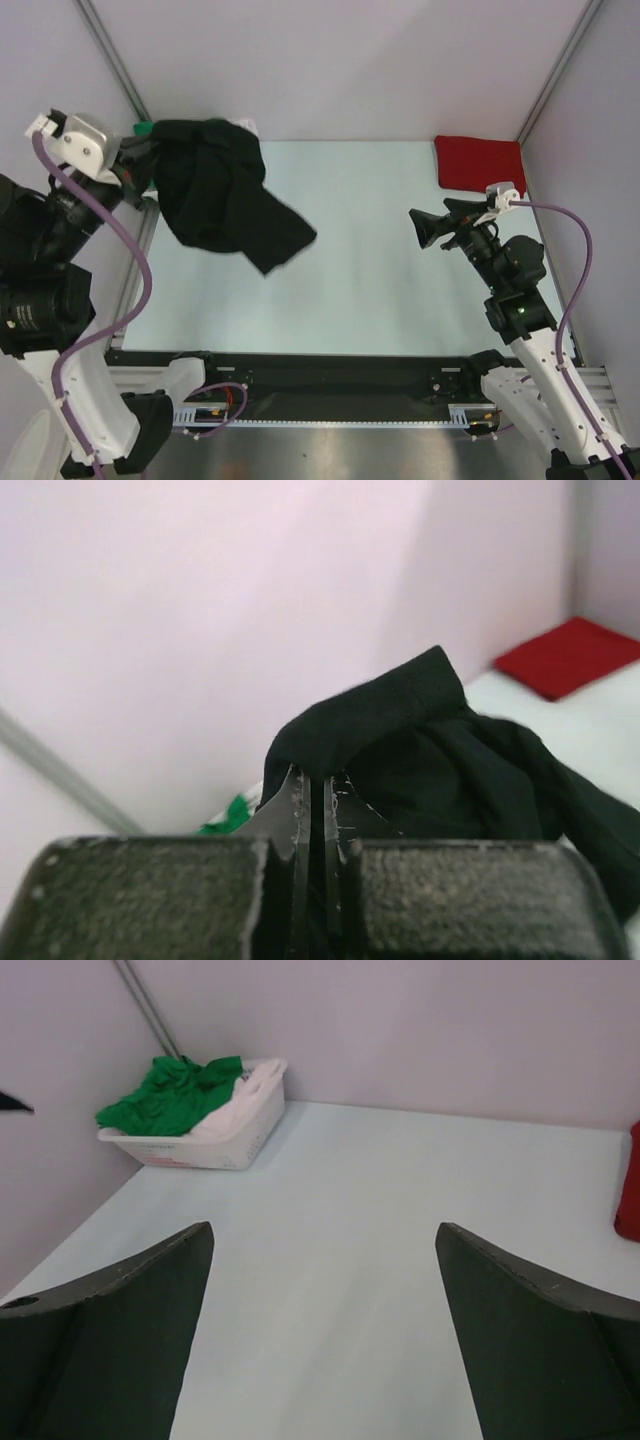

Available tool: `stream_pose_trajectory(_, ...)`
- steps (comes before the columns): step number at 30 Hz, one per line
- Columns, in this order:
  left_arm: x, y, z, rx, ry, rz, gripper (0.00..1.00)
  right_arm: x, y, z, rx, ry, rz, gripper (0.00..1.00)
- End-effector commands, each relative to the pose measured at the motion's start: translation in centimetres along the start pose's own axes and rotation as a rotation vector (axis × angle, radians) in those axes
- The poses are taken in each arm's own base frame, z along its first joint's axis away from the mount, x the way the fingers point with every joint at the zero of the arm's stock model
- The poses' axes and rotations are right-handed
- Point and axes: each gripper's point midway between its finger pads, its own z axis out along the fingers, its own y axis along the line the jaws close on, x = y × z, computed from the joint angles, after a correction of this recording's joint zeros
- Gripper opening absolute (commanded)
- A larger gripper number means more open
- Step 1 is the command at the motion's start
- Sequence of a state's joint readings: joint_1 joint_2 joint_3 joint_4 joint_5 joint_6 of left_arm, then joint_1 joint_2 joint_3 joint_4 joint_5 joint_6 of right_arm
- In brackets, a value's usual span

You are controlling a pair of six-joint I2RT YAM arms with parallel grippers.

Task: Fold and stack the t-shirts
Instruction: Move the tshirt to the center of the board

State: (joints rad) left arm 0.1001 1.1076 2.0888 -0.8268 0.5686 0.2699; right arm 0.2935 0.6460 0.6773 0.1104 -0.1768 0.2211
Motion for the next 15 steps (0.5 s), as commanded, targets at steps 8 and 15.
stream_pose_trajectory(8, 17.1, -11.5, 6.3, 0.446, 0.304, -0.25, 0.0, 0.1, 1.8, 0.4, -0.073, 0.051, 0.073, 0.99)
stream_pose_trajectory(15, 28.7, -18.8, 11.2, 0.609, 0.503, -0.216, 0.02, 5.3, 0.5, 2.0, 0.004, 0.195, 0.168, 0.91)
